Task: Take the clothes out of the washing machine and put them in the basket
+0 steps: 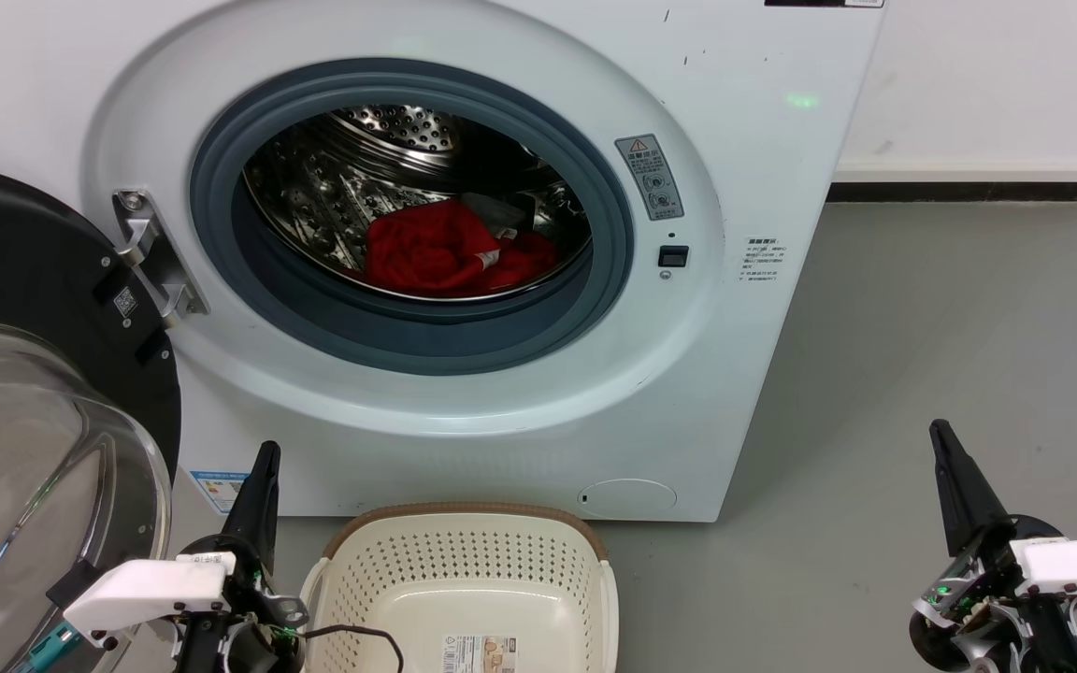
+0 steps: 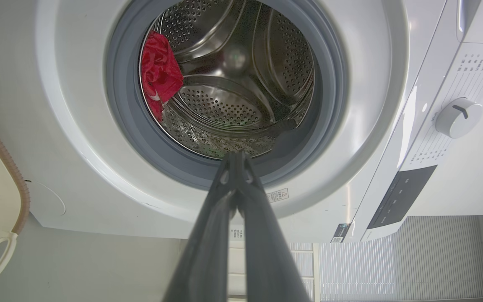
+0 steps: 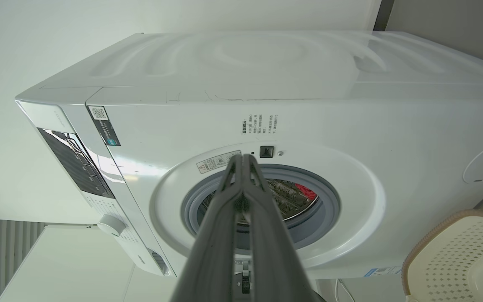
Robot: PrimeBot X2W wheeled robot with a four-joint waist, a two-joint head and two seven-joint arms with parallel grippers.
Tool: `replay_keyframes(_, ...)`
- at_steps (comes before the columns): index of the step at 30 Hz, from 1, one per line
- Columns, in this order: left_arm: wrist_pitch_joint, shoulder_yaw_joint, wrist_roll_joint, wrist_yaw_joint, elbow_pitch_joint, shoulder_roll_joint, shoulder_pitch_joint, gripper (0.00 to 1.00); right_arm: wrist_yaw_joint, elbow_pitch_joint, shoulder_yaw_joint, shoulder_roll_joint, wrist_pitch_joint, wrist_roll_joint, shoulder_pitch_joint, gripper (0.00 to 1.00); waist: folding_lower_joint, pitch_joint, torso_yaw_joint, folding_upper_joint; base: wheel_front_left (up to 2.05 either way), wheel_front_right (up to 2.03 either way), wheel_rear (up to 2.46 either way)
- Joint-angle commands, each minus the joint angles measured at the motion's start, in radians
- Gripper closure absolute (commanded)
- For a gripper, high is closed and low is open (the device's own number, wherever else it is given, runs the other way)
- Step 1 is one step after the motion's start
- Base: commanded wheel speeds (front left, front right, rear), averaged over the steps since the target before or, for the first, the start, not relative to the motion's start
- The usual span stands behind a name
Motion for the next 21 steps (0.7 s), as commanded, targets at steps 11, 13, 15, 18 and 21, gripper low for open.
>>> replay_keyframes(11, 0.002, 0.002, -0.002, -0.004, 0.000, -0.001, -0.006, 1.00, 0.000, 0.001, 0.001, 0.003, 0.000, -0.005, -0.013, 1.00, 0.0000, 0.000, 0.000, -0.0001, 0.00, 0.00, 0.00)
replay_keyframes(13, 0.002, 0.002, -0.002, -0.004, 0.000, -0.001, -0.006, 1.00, 0.000, 0.001, 0.001, 0.003, 0.000, -0.005, -0.013, 1.00, 0.0000, 0.000, 0.000, -0.0001, 0.00, 0.00, 0.00)
replay_keyframes(15, 0.002, 0.002, -0.002, -0.004, 0.000, -0.001, -0.006, 1.00, 0.000, 0.001, 0.001, 0.003, 0.000, -0.005, -0.013, 1.00, 0.0000, 0.000, 0.000, -0.0001, 0.00, 0.00, 0.00)
replay_keyframes(18, 0.002, 0.002, -0.002, -0.004, 0.000, -0.001, -0.006, 1.00, 0.000, 0.001, 0.001, 0.003, 0.000, -0.005, -0.013, 1.00, 0.0000, 0.000, 0.000, -0.0001, 0.00, 0.00, 0.00)
replay_keyframes(21, 0.002, 0.002, -0.002, -0.004, 0.000, -0.001, -0.006, 1.00, 0.000, 0.001, 0.001, 0.003, 0.000, -0.005, -0.013, 1.00, 0.0000, 0.000, 0.000, -0.0001, 0.00, 0.00, 0.00)
